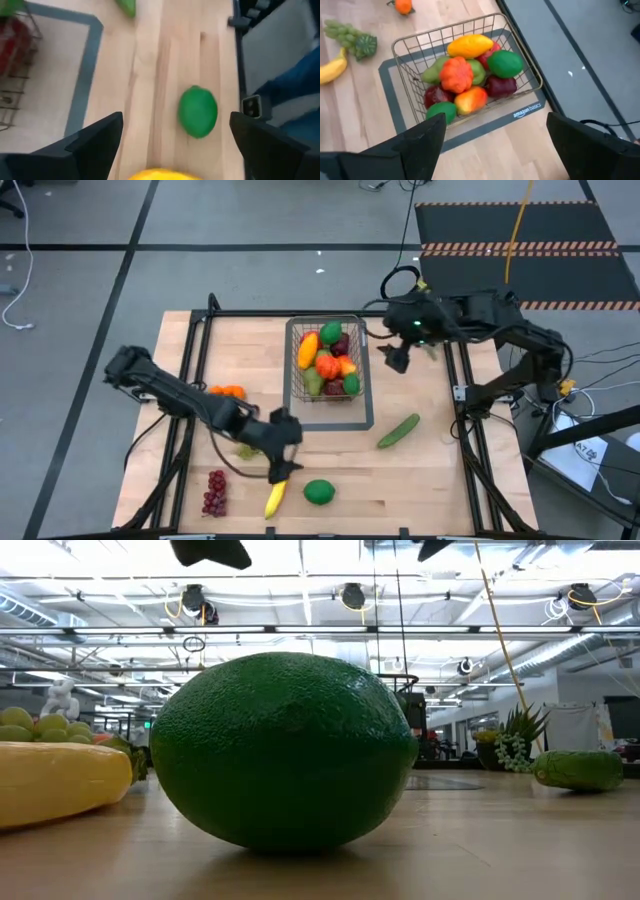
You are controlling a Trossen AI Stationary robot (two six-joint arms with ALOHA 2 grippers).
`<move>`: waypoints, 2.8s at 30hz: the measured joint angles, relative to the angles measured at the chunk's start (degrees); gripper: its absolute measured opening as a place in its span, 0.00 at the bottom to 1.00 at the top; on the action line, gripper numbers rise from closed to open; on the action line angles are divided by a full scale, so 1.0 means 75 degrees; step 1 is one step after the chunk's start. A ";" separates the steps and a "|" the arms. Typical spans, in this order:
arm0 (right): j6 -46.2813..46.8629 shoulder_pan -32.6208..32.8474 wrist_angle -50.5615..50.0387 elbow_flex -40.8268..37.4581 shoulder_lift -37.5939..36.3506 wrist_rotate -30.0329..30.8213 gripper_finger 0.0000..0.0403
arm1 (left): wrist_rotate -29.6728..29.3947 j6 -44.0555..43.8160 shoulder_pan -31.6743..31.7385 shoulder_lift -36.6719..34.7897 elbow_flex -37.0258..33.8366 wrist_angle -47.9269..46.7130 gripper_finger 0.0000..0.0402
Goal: Build produce basket
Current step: Put the green lime into the gold wire basket
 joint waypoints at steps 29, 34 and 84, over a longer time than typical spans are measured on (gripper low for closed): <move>0.0783 0.0000 0.0856 -0.2854 -0.2763 -0.0487 0.85 | 0.0100 -0.0248 -0.0932 0.3760 0.1788 0.0407 0.99; 0.0762 0.0000 0.0923 -0.2854 -0.2727 -0.0612 0.85 | 0.0251 0.0059 -0.0942 0.4010 0.1785 0.0526 1.00; 0.1503 0.0003 0.3014 -0.2857 -0.2417 -0.0582 0.85 | -0.0202 0.2150 0.1328 0.0484 0.1779 -0.1297 0.81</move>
